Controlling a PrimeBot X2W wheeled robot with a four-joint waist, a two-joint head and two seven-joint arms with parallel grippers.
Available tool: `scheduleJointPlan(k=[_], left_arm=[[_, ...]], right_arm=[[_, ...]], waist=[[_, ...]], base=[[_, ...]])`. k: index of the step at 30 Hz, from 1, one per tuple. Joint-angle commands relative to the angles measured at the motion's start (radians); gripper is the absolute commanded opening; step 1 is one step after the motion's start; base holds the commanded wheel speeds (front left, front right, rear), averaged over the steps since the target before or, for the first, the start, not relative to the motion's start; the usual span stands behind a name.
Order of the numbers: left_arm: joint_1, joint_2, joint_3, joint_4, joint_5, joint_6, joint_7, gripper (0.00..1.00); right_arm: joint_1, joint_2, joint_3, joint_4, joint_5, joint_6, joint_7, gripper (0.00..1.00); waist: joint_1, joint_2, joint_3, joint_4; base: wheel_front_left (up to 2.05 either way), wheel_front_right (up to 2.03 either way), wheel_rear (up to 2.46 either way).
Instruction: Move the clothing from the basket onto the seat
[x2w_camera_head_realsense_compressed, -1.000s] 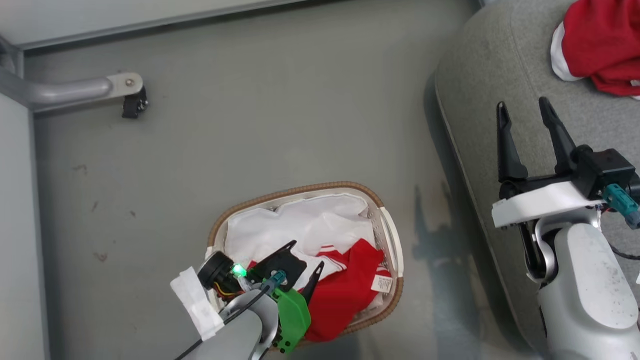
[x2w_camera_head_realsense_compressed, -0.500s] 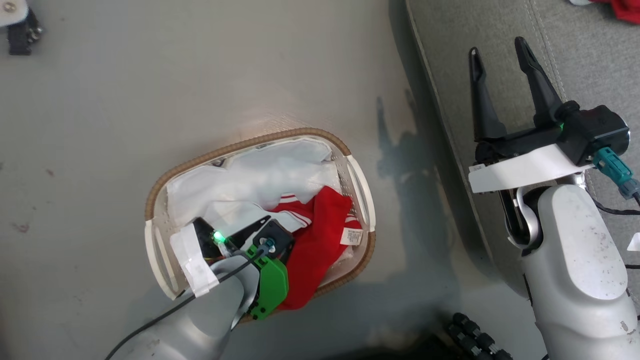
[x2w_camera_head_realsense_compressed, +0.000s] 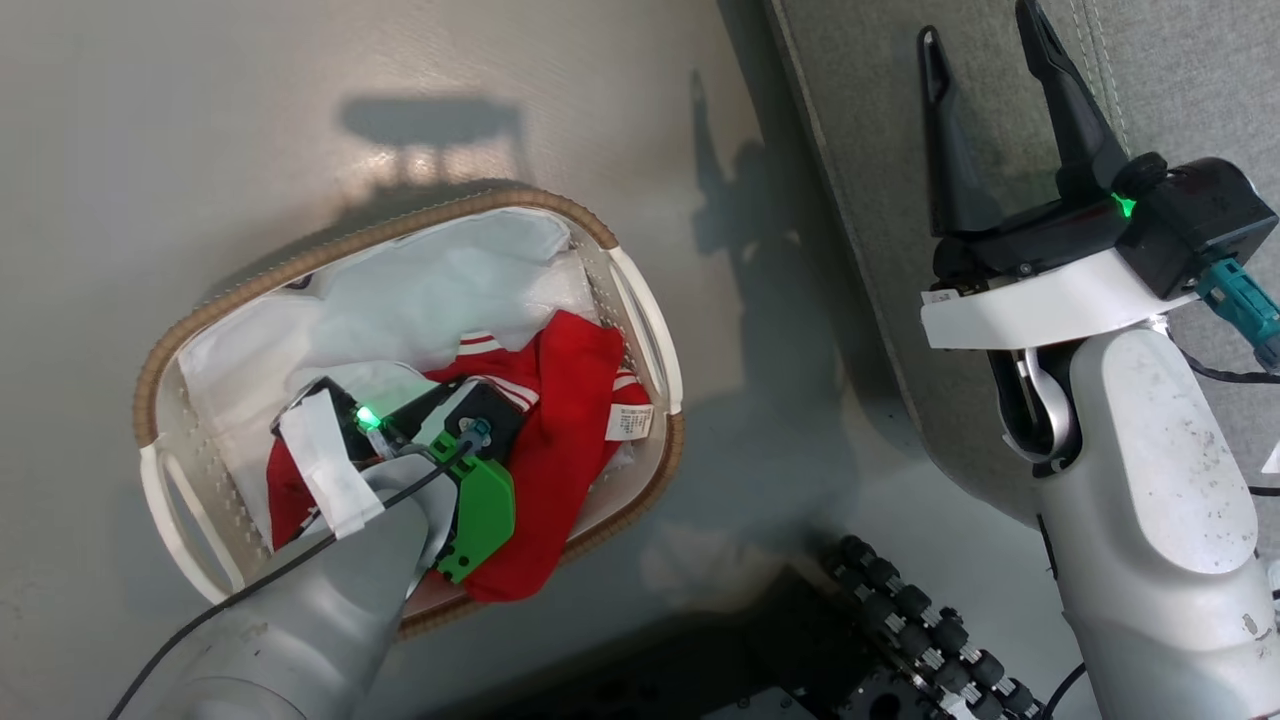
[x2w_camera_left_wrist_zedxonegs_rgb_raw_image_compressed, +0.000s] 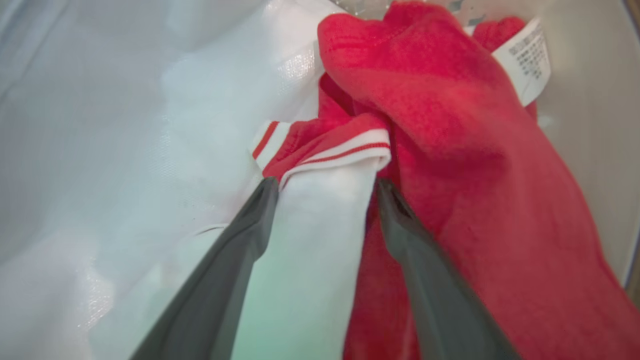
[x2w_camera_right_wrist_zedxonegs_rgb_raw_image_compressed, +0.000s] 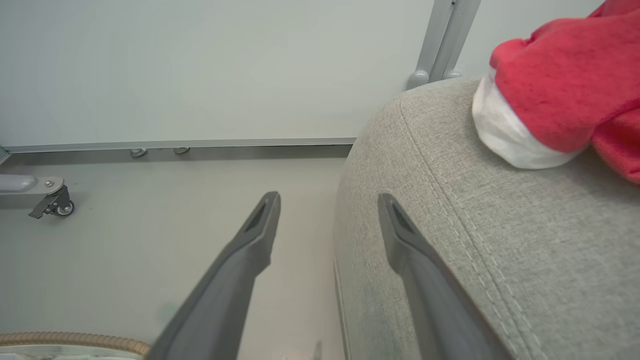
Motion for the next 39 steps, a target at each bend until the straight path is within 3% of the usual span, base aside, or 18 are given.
scheduleJointPlan(k=[1, 8, 9, 11, 20, 28, 39], left_arm=[[-0.023, 0.019, 0.000, 0.008, -0.009, 0.013, -0.001, 1.00], [-0.043, 0.051, 0.000, 0.028, -0.018, 0.036, 0.046, 1.00], [-0.043, 0.054, 0.000, 0.030, -0.019, 0.035, 0.052, 0.60], [-0.042, 0.055, -0.001, 0.032, -0.021, 0.032, 0.058, 0.00], [-0.005, 0.027, -0.005, 0.030, -0.046, 0.018, 0.016, 0.00], [0.036, 0.007, 0.004, -0.020, -0.079, 0.009, -0.033, 0.00], [0.119, 0.036, 0.044, -0.285, -0.078, 0.011, -0.040, 0.00]], right_arm=[[-0.016, -0.002, 0.004, -0.009, 0.010, -0.001, -0.005, 1.00], [-0.025, -0.002, 0.017, -0.024, 0.032, -0.001, -0.005, 1.00], [-0.025, -0.002, 0.018, -0.025, 0.035, -0.001, -0.005, 1.00], [-0.022, -0.002, 0.015, -0.024, 0.038, -0.001, -0.005, 1.00], [0.008, -0.002, -0.006, 0.010, 0.009, -0.001, -0.005, 1.00], [0.041, -0.003, -0.034, 0.043, -0.034, -0.001, -0.005, 1.00], [0.138, -0.003, -0.067, 0.107, -0.102, -0.001, -0.005, 1.00]], waist=[[-0.0002, -0.0001, 0.049, -0.048], [-0.0002, -0.0001, 0.064, -0.069], [-0.0002, -0.0001, 0.064, -0.070], [-0.0002, -0.0001, 0.061, -0.071], [-0.0002, -0.0001, -0.009, -0.042], [-0.0002, -0.0001, -0.145, 0.026], [-0.0002, -0.0001, -0.401, 0.145]], base=[[0.00, 0.00, 0.00], [0.00, 0.00, 0.00], [0.00, 0.00, 0.00], [0.00, 0.00, 0.00], [0.00, 0.00, 0.00], [0.00, 0.00, 0.00], [0.00, 0.00, 0.00]])
